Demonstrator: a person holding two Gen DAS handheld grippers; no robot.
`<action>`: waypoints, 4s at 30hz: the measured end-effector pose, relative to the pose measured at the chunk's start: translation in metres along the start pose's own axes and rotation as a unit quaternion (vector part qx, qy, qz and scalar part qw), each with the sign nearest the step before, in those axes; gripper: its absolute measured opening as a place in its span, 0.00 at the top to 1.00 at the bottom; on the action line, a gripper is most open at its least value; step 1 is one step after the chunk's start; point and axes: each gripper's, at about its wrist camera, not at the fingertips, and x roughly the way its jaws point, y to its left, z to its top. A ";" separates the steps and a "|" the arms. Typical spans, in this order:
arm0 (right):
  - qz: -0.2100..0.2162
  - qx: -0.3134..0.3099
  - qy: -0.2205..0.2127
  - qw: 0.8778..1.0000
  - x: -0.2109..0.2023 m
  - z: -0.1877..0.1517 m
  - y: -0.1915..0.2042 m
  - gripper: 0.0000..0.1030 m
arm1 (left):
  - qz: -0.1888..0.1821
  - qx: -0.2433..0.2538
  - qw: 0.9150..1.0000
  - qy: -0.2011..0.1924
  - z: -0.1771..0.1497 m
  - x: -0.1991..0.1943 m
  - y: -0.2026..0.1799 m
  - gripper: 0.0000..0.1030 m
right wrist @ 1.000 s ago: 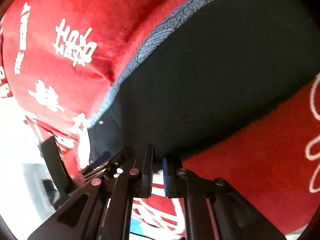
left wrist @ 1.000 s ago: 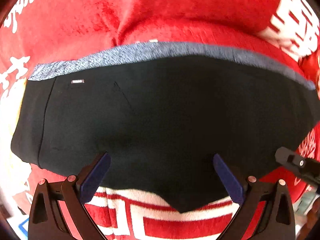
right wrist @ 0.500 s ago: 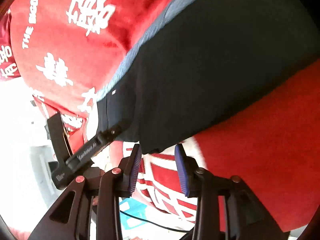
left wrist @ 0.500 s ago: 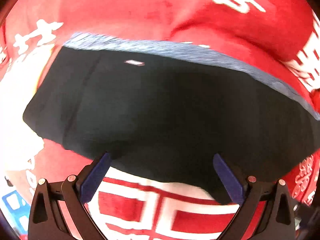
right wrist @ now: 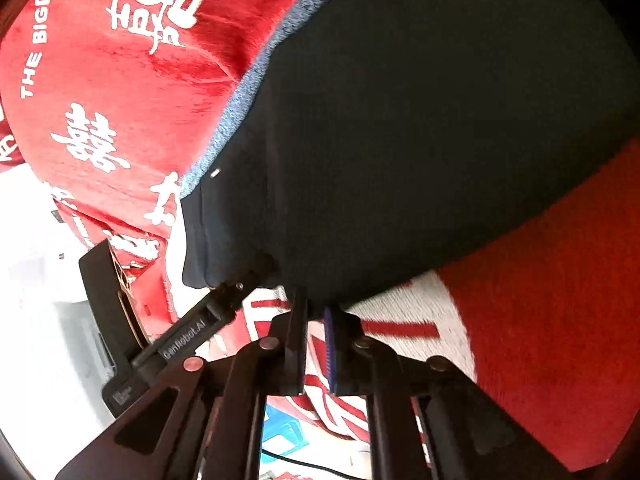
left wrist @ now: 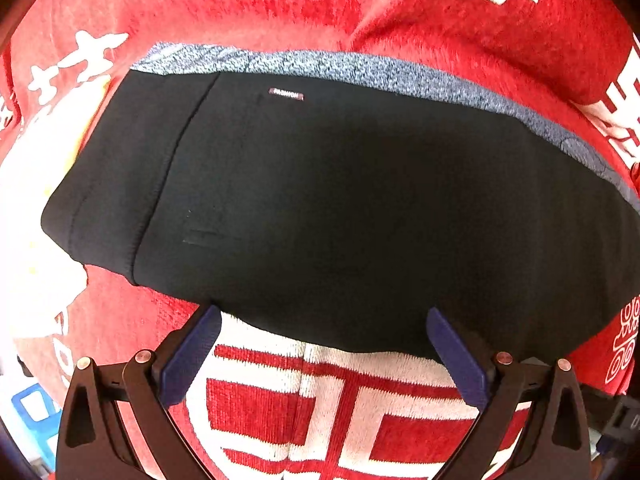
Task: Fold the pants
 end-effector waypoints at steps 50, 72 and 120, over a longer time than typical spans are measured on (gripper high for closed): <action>-0.320 -0.158 -0.144 0.923 -0.164 0.102 -0.036 0.46 | 0.046 0.065 0.997 -0.011 0.086 0.023 -0.156 0.00; -0.241 -0.070 -0.127 0.960 -0.236 0.103 -0.111 0.45 | 0.051 0.086 0.995 -0.007 0.072 -0.003 -0.229 0.00; -0.047 0.082 -0.278 0.956 -0.316 0.143 -0.201 0.82 | -0.067 0.166 0.982 -0.067 0.018 -0.028 -0.366 0.16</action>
